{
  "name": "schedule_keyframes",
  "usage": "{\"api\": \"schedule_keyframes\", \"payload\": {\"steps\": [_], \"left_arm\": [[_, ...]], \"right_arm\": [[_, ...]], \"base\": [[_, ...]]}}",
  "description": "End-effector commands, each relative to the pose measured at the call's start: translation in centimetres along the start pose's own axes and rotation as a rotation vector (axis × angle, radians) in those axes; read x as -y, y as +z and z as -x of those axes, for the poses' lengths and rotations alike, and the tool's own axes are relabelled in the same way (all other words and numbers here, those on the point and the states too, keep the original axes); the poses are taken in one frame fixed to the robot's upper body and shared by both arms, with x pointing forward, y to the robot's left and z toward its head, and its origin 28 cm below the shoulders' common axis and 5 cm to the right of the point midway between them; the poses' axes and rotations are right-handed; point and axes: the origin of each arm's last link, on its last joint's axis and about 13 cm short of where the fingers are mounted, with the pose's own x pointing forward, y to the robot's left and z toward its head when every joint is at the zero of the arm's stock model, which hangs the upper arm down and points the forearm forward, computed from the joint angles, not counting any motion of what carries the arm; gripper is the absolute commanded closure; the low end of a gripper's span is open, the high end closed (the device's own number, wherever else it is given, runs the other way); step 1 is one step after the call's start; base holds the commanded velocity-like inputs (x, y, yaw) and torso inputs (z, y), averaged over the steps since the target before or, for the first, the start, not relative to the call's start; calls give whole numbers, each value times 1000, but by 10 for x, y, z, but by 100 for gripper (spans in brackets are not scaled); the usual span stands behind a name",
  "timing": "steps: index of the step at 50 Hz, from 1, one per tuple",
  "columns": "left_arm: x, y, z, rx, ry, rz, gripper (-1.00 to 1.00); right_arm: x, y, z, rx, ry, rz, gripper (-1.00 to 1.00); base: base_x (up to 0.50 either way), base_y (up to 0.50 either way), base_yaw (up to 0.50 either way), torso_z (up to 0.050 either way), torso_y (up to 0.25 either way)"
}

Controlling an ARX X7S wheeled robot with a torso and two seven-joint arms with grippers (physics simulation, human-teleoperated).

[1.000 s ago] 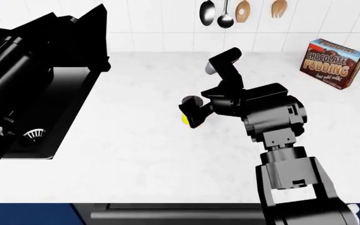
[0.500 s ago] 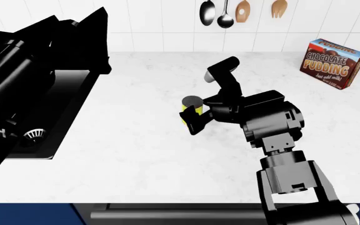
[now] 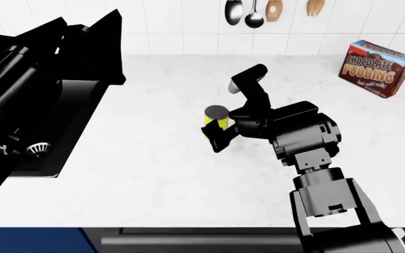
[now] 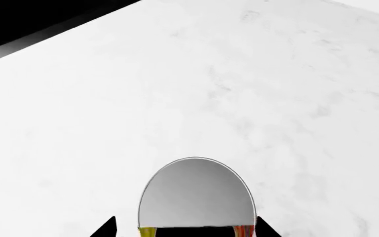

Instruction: Pick the cans from the counter and place them in their designated side in the cabinet.

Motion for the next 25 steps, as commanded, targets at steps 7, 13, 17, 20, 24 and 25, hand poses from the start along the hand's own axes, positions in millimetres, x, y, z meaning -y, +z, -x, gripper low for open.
{"api": "schedule_keyframes", "payload": {"steps": [7, 13, 17, 20, 24, 25], "left_arm": [[-1, -1, 0, 1, 3, 4, -100], [-2, -1, 0, 4, 5, 16, -100], [-1, -1, 1, 4, 4, 18, -100], [-1, -1, 1, 5, 4, 18, -100], [-1, -1, 1, 7, 4, 19, -100], [-1, -1, 1, 7, 4, 19, -100]], "right_arm": [[-1, -1, -2, -15, 2, -2, -100], [1, -2, -1, -18, -12, -7, 100], [1, 0, 0, -11, -16, -10, 100], [1, 2, 2, -2, -16, -11, 100], [1, 10, 10, 28, -20, -12, 100], [0, 13, 12, 36, -22, -12, 100]], "base": [[0, 0, 0, -8, -111], [0, 0, 0, 0, 0], [0, 0, 0, 0, 0], [0, 0, 0, 0, 0], [0, 0, 0, 0, 0], [0, 0, 0, 0, 0]]}}
